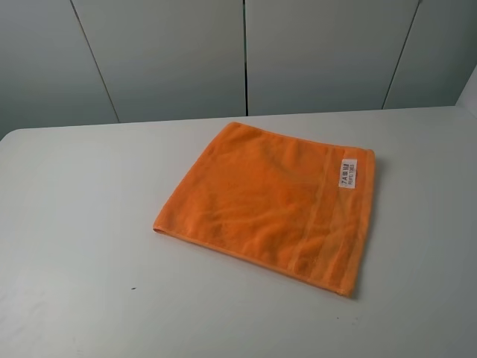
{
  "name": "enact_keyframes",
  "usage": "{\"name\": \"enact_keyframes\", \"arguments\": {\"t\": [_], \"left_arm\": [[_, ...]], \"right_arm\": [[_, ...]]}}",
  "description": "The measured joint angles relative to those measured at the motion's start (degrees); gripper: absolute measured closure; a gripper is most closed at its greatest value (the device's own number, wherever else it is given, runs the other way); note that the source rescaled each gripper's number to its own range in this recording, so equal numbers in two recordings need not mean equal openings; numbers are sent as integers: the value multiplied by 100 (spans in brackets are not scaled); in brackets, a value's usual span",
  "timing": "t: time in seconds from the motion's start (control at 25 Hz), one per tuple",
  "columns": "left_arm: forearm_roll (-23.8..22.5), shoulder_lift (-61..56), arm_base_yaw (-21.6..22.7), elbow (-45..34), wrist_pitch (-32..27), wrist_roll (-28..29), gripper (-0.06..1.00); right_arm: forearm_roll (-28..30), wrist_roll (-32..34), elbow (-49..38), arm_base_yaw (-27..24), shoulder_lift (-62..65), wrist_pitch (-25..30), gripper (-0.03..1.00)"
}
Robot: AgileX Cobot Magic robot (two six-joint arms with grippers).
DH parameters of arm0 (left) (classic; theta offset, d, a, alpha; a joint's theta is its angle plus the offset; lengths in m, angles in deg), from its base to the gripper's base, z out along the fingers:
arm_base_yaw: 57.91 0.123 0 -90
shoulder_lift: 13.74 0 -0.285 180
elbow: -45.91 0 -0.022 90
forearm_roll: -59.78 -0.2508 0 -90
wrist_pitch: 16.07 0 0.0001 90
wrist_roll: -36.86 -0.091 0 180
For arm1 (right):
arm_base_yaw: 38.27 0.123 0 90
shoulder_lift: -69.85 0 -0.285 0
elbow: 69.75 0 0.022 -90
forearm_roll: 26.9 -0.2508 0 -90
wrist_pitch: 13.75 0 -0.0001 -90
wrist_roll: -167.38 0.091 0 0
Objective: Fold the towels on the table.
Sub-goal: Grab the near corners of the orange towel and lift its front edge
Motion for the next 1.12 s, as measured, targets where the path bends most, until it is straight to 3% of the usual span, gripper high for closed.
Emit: {"name": "enact_keyframes", "arguments": {"t": [1.12], "left_arm": [[0,0,0,0,0,0,-5]], "right_arm": [[0,0,0,0,0,0,-3]]}}
